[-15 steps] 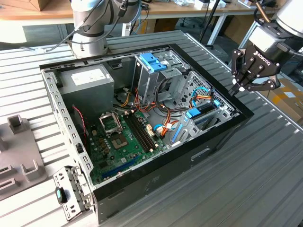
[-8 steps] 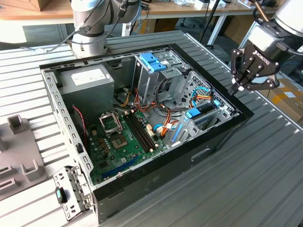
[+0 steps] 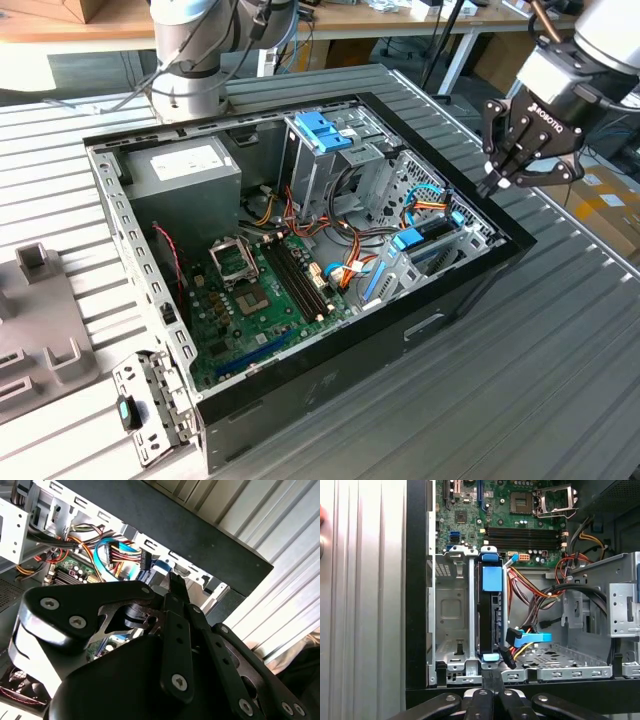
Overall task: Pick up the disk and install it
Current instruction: 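Insert the disk into the insertion slot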
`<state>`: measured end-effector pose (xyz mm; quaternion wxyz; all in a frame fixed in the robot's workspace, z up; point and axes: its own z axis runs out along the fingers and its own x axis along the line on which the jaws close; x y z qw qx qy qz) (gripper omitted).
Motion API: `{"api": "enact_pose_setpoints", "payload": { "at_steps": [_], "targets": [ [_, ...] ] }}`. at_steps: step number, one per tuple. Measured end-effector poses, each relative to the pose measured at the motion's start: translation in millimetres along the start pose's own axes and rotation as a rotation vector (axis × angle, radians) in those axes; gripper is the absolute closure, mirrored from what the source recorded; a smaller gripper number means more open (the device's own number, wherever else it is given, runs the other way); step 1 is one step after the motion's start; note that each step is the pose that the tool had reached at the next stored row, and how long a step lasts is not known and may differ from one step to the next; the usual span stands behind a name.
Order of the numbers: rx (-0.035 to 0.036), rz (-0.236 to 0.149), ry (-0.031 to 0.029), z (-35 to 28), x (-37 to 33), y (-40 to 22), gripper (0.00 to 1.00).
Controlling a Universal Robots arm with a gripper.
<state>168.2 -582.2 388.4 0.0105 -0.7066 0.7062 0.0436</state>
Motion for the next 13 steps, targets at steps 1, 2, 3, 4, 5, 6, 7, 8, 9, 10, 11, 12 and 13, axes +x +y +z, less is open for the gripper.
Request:
{"api": "enact_pose_setpoints", "payload": {
  "at_steps": [1,2,3,4,5,6,7,8,9,10,11,12,13],
  "targets": [
    [-0.0001,-0.001,0.0001,0.2,-1.2,0.2,0.89],
    [-0.0001,-0.001,0.0001,0.3,-2.1,0.3,0.89],
    [-0.0002,-0.002,0.0001,0.5,-3.0,0.4,0.89],
    [-0.0003,-0.004,0.0002,0.8,-4.4,0.7,0.89],
    [-0.0005,-0.006,0.0002,1.1,-5.6,0.9,0.89],
    [-0.0006,-0.008,0.0004,1.3,-6.4,1.0,0.89],
    [-0.0008,-0.01,0.0005,1.7,-7.7,1.1,0.89],
    [-0.001,-0.013,0.0006,2.1,-8.5,1.2,0.89],
    [-0.0012,-0.016,0.0007,2.3,-9.3,1.2,0.89],
    [-0.0016,-0.021,0.001,2.5,-9.9,1.3,0.89],
    [-0.0021,-0.027,0.0013,2.7,-10.2,1.3,0.89],
    [-0.0035,-0.045,0.0021,2.9,-10.4,1.3,0.89],
    [-0.0046,-0.06,0.0029,2.9,-10.7,1.2,0.89]
  ]
}}
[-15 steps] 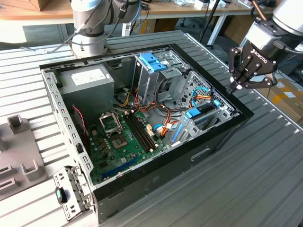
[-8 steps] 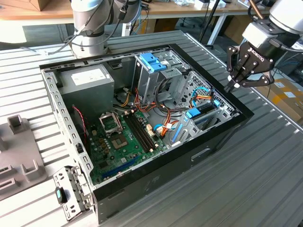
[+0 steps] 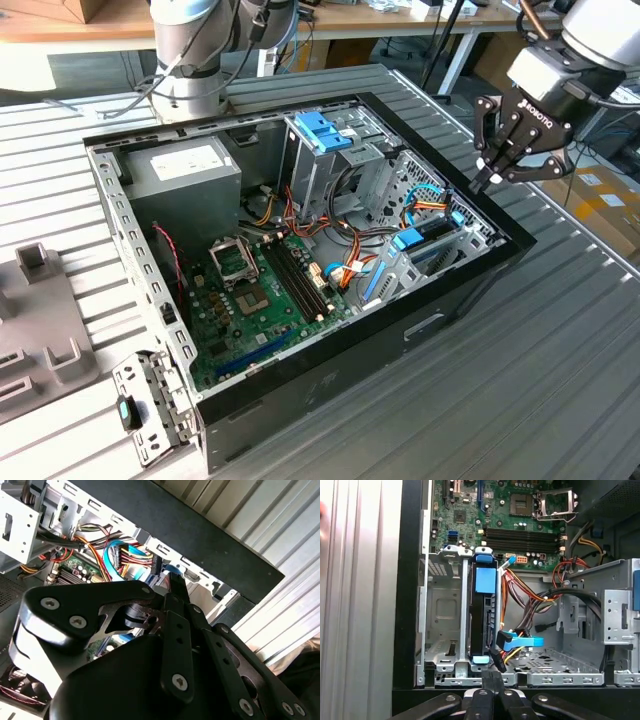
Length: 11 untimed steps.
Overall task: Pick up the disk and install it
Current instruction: 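Insert the disk into the insertion slot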
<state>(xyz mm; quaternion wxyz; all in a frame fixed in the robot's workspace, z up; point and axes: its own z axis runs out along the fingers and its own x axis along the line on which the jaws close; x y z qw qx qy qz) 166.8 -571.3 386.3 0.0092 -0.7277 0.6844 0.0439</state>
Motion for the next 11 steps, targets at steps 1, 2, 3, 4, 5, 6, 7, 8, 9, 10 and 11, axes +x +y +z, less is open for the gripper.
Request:
{"api": "enact_pose_setpoints", "payload": {
  "at_steps": [1,2,3,4,5,6,7,8,9,10,11],
  "targets": [
    [-0.0013,-0.017,0.0007,0.2,-0.2,0.0,0.89],
    [-0.0041,-0.053,0.0026,0.3,-0.6,0.0,0.89],
    [-0.0061,-0.079,0.0037,0.6,-0.9,-0.1,0.89],
    [-0.0077,-0.1,0.0054,0.7,-1.3,-0.1,0.89],
    [-0.0087,-0.111,0.0068,0.8,-1.5,-0.1,0.89],
    [-0.0095,-0.12,0.0084,0.9,-1.7,-0.1,0.89],
    [-0.0106,-0.133,0.01,1.1,-1.8,-0.2,0.89],
    [-0.0114,-0.143,0.0107,1.2,-1.9,-0.2,0.89],
    [-0.0123,-0.155,0.0118,1.0,-1.9,-0.2,0.89],
    [-0.0124,-0.156,0.0119,1.0,-2.0,-0.2,0.89],
    [-0.0124,-0.156,0.0117,1.1,-2.0,-0.2,0.89]
  ]
}}
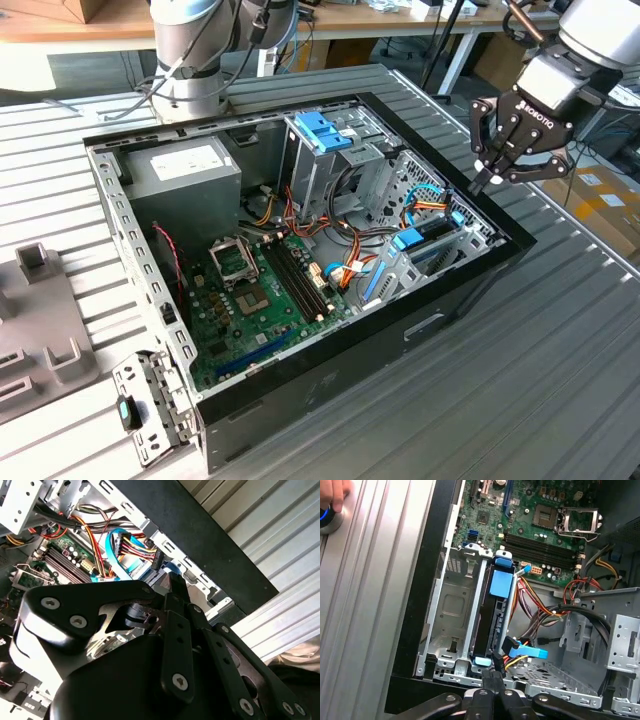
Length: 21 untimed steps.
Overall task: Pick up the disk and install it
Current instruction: 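Insert the disk into the insertion slot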
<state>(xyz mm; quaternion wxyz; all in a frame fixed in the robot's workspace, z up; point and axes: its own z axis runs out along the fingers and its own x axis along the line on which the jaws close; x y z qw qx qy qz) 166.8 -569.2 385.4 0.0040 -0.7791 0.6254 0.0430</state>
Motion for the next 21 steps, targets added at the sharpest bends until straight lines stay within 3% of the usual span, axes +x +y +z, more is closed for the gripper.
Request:
{"api": "enact_pose_setpoints", "payload": {
  "at_steps": [3,7,8,9,21],
  "targets": [
    [0.0,0.0,0.0,0.0,0.0,0.0,0.89],
    [-0.0001,-0.001,0.0,0.0,0.0,0.0,0.64],
    [-0.0001,-0.001,0.0,0.0,0.0,0.0,0.64],
    [-0.0001,-0.001,0.0,0.0,0.0,0.0,0.58],
    [-0.0001,-0.001,0.0,1.4,0.1,-0.1,0.58]
  ]
}}
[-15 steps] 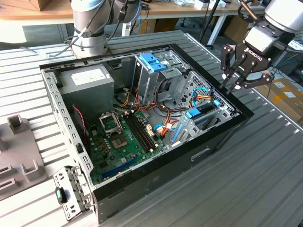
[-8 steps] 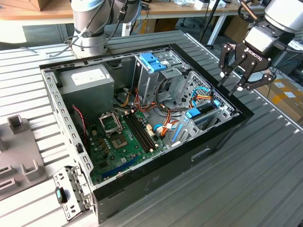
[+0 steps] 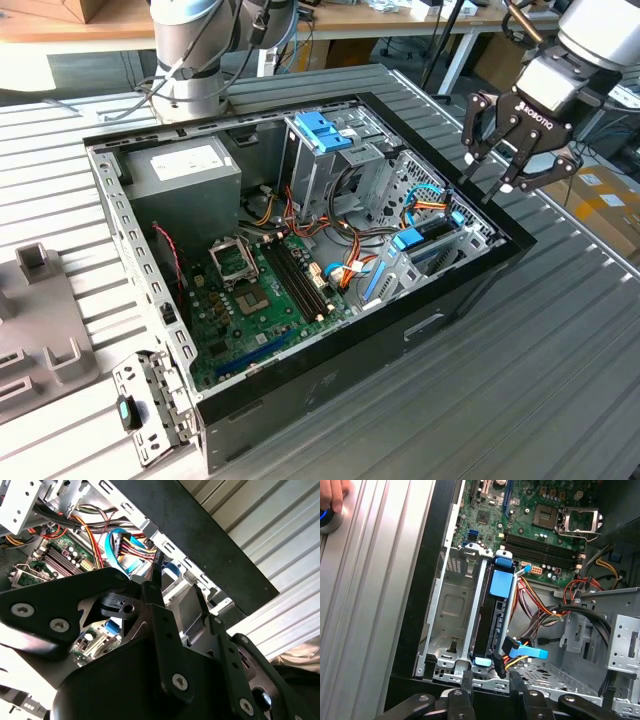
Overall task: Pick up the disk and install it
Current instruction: 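Insert the disk into the insertion slot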
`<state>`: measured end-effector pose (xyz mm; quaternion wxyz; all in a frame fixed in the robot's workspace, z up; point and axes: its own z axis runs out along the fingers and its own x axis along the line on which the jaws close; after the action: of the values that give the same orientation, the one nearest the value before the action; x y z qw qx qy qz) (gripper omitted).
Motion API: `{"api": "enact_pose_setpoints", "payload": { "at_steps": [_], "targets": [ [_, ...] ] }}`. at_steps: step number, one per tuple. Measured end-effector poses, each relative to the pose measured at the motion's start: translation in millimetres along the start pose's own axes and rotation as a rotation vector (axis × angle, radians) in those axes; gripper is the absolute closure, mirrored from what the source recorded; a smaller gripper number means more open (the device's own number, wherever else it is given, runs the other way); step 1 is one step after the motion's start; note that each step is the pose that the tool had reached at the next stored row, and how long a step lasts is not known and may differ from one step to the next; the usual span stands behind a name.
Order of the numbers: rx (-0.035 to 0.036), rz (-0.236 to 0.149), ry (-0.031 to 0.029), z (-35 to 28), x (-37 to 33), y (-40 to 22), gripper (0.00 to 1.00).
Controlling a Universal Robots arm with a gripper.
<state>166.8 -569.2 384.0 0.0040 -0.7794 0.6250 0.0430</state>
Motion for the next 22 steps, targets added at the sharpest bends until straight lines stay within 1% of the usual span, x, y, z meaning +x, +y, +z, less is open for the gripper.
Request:
{"api": "enact_pose_setpoints", "payload": {
  "at_steps": [11,22],
  "targets": [
    [0.0,0.0,0.0,4.6,0.3,-0.1,0.58],
    [0.0,0.0,0.0,11.3,0.6,0.0,0.58]
  ]
}}
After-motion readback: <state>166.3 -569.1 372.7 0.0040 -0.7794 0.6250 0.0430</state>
